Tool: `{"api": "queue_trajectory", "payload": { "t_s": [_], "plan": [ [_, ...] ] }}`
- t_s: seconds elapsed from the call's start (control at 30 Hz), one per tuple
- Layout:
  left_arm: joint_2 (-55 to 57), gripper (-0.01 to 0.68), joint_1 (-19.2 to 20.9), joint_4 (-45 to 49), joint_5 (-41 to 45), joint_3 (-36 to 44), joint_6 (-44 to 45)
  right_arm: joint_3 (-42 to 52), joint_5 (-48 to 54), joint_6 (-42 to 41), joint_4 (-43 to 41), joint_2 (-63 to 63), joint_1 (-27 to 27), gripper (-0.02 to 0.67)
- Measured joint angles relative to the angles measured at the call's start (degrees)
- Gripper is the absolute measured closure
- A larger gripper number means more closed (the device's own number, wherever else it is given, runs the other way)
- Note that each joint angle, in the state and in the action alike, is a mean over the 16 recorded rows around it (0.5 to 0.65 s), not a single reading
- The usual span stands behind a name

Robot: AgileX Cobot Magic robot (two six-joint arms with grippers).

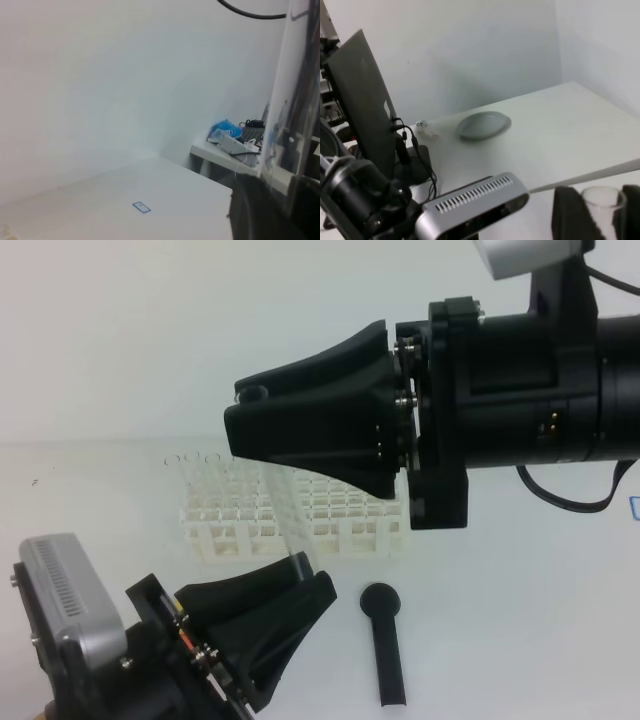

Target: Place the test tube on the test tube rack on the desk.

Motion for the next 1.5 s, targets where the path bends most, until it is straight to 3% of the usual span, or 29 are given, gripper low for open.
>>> {"api": "queue_trajectory", "payload": {
  "t_s": [0.7, 0.93, 1.27, 1.37, 1.5],
  "plan": [
    [0.0, 0.562, 0.0, -0.6, 0.1, 0.0, -0.1, -0.3, -1.1, -1.5, -3.2, 0.0, 0.0, 0.517],
    [-1.0, 0.501, 0.0, -1.1, 2.4, 0.0, 1.0, -0.3, -1.3, -2.5, -3.5, 0.1, 0.0, 0.524],
    [-12.4, 0.388, 0.0, -2.1, 17.2, 0.0, 4.5, -0.3, -4.5, -7.4, -2.3, 0.1, 0.0, 0.524],
    [-18.3, 0.398, 0.0, -2.5, 25.0, 0.0, 6.6, -0.3, -6.7, -9.1, -1.6, -0.1, 0.0, 0.524],
    [-26.8, 0.463, 0.0, -2.4, 36.8, 0.0, 10.7, -0.3, -9.9, -11.1, -0.6, -0.4, 0.0, 0.524]
  ]
}}
